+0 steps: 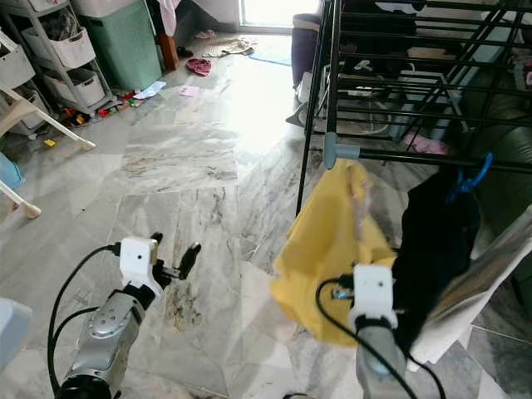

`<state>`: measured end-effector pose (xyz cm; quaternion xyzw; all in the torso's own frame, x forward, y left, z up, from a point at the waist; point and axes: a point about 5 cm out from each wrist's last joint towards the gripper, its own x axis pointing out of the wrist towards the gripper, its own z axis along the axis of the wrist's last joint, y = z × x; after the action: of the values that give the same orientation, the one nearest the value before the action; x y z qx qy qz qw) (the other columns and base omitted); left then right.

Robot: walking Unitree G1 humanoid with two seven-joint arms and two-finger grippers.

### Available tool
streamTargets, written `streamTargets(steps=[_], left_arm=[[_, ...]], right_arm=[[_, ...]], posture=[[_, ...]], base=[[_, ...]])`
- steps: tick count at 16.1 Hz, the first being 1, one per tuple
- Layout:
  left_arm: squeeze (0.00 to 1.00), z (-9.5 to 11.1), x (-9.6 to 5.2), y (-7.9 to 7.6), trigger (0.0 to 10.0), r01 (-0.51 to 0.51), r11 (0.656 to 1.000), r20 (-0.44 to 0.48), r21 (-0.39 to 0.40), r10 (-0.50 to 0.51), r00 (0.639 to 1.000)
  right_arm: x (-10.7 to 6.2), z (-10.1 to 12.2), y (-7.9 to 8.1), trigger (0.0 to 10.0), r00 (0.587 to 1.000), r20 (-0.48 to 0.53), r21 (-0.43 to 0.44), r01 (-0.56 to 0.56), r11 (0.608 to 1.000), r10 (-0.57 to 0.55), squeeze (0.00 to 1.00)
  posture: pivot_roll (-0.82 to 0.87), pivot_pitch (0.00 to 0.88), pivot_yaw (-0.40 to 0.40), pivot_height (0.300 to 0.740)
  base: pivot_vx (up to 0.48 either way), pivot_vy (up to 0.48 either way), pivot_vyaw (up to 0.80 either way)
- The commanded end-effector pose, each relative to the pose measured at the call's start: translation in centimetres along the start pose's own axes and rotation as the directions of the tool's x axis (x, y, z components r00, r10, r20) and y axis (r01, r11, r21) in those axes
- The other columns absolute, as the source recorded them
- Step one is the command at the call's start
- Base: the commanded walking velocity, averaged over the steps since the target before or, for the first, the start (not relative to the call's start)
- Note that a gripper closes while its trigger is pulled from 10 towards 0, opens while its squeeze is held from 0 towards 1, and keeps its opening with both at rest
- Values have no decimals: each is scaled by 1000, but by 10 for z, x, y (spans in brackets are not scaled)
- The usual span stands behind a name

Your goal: Hang hanger

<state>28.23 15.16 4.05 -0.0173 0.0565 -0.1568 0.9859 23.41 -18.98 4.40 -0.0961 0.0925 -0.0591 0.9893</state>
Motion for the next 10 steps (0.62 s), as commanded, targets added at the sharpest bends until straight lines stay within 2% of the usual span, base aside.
streamTargets(steps=[1,7,8,10], left_arm=[[0,-10,-5,1,10000,9,1000,-46,-2,-9,999],[0,-28,-18,10,10000,-57,998,-114,33,60,992],[0,-33,-22,11,10000,-70,996,-128,51,76,989],[0,-42,-30,14,10000,-94,993,-159,66,103,982]], right_arm=[[-1,2,4,10000,999,34,0,-41,999,41,0],[-6,0,16,10000,992,43,58,-118,991,116,0],[-8,-1,19,10000,989,39,103,-143,984,140,0],[-16,-9,26,10000,979,16,131,-203,970,203,0]], posture=[[-158,102,15,740],[-140,101,4,740],[-130,97,2,740],[-113,96,7,740]], base=[[0,0,0],[0,0,0],[0,0,0],[0,0,0]])
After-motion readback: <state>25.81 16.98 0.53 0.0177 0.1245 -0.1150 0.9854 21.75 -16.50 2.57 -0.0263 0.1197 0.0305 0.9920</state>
